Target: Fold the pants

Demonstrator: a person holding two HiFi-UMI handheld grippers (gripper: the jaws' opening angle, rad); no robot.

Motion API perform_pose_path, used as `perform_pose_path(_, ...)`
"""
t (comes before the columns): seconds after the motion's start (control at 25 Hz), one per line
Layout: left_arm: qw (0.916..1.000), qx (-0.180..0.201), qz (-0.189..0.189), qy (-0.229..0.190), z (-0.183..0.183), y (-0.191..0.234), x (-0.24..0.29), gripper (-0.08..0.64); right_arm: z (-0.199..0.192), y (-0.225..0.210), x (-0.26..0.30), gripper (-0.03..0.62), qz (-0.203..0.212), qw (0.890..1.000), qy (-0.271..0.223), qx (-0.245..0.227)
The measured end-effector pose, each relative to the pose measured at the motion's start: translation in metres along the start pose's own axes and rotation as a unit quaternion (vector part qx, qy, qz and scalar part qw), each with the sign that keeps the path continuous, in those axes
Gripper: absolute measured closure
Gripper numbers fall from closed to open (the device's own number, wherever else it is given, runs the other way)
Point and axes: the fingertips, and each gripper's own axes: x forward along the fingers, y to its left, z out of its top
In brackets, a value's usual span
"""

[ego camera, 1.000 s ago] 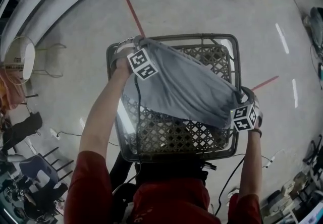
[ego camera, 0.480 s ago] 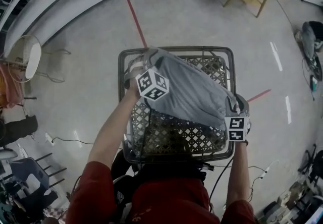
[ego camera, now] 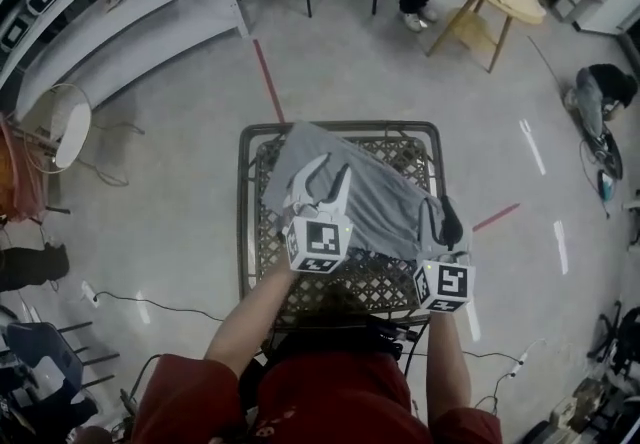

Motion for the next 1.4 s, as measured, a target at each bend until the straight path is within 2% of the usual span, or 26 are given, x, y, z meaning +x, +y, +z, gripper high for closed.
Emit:
perform_pose_path(0.16,0.9971,-0.057,0.023,-0.045,0.028,-0.009,-0.041,0.425,0.030,0.018,-0.022,0.462,0.012,0.999,-0.045,0.011)
perform_pose_path(0.4,0.9927,-0.075,0.058,-0.075,0.053,-0.027,-0.092,0.468,0.058,0.033,-0.060,0.480,0.035,0.996,-0.080,0.007)
perform_pose_path(0.56,0.9906,-0.083,0.081,-0.072,0.054,-0.045,-0.108,0.541,0.064,0.028,-0.077,0.514,0.061,0.994,-0.091,0.014)
perform_pose_path(0.68,0.9903,-0.071,0.095,-0.072,0.052,-0.064,-0.099,0.554,0.063,0.018,-0.076,0.591,0.091,0.991,-0.095,-0.004)
perform_pose_path(1.08,0.9850,-0.033,0.145,-0.089,0.095,-0.096,-0.097,0.554,0.064,-0.008,-0.066,0.591,0.158,0.982,-0.103,0.003)
perform_pose_path(1.24,0.9822,-0.031,0.160,-0.093,0.101,-0.105,-0.100,0.554,0.058,-0.011,-0.066,0.591,0.183,0.978,-0.103,0.005)
perform_pose_path(1.4,0.9768,-0.039,0.194,-0.083,0.102,-0.106,-0.105,0.554,0.062,-0.010,-0.062,0.591,0.219,0.970,-0.109,-0.005)
